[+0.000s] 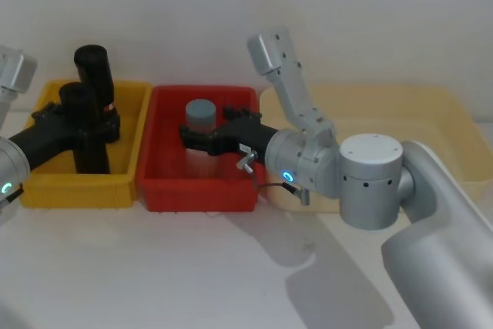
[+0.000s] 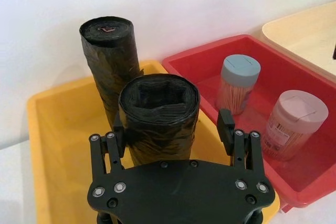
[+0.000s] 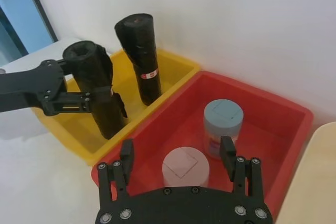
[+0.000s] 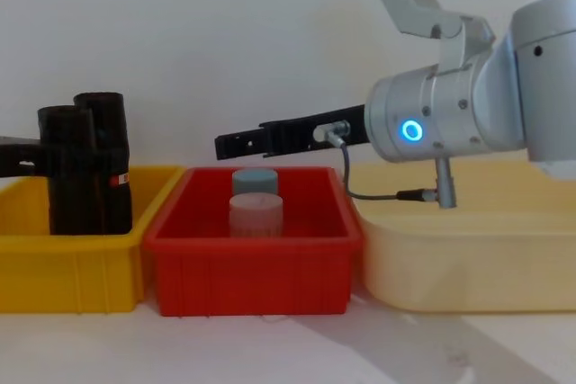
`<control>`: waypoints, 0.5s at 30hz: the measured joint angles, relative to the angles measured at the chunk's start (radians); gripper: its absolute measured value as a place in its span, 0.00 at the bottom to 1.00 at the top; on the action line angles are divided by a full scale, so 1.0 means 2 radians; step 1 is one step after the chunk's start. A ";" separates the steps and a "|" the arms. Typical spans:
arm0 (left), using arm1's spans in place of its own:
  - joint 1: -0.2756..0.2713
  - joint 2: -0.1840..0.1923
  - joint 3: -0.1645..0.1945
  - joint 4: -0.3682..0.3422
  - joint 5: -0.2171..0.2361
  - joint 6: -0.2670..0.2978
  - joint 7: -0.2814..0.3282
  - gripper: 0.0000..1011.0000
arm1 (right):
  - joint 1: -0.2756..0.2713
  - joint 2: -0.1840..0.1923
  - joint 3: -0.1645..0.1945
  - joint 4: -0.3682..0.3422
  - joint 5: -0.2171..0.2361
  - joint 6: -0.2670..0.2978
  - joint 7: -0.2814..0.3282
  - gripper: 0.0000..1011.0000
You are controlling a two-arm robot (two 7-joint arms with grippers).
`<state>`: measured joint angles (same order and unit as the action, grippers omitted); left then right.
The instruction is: Pick up the garbage bag with the one hand and transfer it to the other hand.
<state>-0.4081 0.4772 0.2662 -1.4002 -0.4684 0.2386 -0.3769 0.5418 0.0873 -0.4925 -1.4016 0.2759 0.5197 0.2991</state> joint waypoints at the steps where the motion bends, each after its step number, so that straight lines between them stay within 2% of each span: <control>1: -0.001 0.000 0.000 0.001 0.000 0.000 0.000 0.99 | 0.000 0.000 0.000 0.000 0.000 0.000 0.000 0.99; 15: -0.005 -0.004 0.003 0.006 -0.001 -0.001 -0.002 0.99 | 0.021 -0.009 -0.013 0.048 0.004 -0.001 0.011 0.99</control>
<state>-0.4176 0.4699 0.2720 -1.3880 -0.4705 0.2369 -0.3808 0.5845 0.0697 -0.5180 -1.3066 0.2840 0.5185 0.3203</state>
